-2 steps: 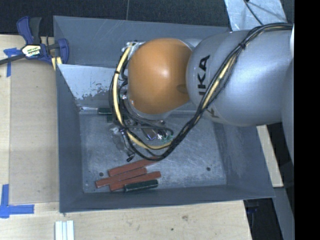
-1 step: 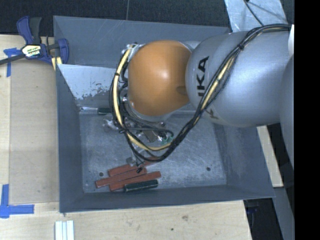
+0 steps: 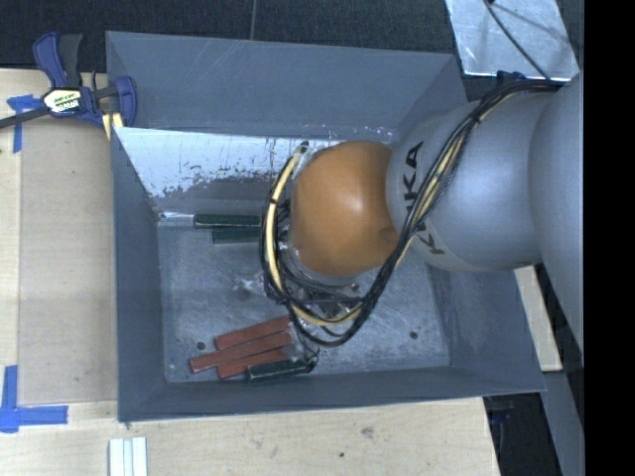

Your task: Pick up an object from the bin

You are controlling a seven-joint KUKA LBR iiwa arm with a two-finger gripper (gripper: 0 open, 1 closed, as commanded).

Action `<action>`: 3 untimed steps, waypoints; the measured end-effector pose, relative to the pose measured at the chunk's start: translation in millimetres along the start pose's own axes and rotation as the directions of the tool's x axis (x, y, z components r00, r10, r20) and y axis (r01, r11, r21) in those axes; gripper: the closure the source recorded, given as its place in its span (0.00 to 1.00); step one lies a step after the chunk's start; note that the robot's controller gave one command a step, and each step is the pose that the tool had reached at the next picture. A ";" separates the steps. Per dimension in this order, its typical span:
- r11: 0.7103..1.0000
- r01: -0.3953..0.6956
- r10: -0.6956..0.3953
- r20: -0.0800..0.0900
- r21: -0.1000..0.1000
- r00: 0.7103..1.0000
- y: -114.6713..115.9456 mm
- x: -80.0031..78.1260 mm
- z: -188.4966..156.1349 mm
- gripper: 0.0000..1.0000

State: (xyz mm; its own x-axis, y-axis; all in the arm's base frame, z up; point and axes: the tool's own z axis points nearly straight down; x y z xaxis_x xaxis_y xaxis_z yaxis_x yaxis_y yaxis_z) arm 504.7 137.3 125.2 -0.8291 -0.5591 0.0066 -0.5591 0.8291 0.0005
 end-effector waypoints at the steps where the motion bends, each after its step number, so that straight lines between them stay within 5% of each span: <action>1: 1.000 0.031 -0.031 0.003 0.000 1.000 23.2 -23.5 56.2 0.00; 2: 1.000 0.026 -0.026 0.016 0.003 1.000 21.5 -26.4 51.4 1.00; 3: 1.000 0.026 -0.026 0.014 0.002 1.000 22.2 -25.8 53.1 0.00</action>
Offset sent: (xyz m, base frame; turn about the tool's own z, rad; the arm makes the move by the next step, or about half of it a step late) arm 0.0063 0.0319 -0.0552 -0.0276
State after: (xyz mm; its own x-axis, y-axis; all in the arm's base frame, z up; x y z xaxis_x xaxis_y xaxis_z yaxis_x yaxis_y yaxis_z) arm 513.4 169.9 71.9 -0.8143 -0.5804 -0.0076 -0.5804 0.8143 -0.0011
